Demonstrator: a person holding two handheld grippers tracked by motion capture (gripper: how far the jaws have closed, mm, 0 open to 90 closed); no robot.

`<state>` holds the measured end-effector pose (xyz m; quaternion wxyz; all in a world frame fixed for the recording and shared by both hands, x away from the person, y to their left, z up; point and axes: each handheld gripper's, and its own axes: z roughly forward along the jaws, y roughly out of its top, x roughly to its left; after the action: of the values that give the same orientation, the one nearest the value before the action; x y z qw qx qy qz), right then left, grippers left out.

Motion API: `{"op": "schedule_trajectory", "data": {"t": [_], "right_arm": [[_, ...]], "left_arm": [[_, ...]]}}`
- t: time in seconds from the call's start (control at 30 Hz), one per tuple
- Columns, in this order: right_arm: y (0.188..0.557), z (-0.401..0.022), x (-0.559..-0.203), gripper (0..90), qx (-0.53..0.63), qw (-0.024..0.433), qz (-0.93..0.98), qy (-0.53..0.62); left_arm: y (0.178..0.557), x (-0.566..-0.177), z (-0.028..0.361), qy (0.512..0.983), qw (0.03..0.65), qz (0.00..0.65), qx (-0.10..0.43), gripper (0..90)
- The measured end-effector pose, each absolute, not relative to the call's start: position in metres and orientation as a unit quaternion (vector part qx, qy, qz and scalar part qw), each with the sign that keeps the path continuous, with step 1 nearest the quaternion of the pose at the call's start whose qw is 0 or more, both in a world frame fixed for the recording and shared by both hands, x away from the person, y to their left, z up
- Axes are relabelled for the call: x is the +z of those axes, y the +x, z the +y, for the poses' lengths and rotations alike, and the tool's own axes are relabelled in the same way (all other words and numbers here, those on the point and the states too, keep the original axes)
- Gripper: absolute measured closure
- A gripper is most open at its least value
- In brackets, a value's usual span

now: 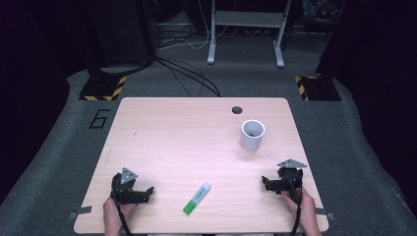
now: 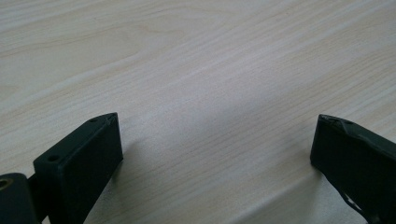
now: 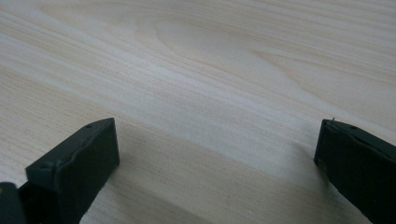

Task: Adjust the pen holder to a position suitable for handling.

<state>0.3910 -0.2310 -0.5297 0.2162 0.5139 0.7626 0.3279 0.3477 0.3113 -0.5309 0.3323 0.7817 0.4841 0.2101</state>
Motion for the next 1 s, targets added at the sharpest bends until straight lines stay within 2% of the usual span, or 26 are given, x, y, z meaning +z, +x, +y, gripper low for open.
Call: {"op": "schedule_trajectory", "data": {"t": [0.67, 0.77, 1.0], "right_arm": [[0.392, -0.235, -0.527, 0.0, 0.321, 0.199, 0.790, 0.482], [0.392, -0.235, -0.523, 0.0, 0.333, 0.184, 0.783, 0.492], [0.394, -0.233, -0.511, 0.5, 0.340, 0.182, 0.781, 0.491]], "left_arm": [[0.348, -0.531, 0.311, 0.783, 0.333, 0.481, 0.214, 2.5], [0.348, -0.531, 0.311, 0.782, 0.333, 0.481, 0.214, 2.5], [0.348, -0.532, 0.311, 0.782, 0.334, 0.480, 0.216, 2.5]]}}
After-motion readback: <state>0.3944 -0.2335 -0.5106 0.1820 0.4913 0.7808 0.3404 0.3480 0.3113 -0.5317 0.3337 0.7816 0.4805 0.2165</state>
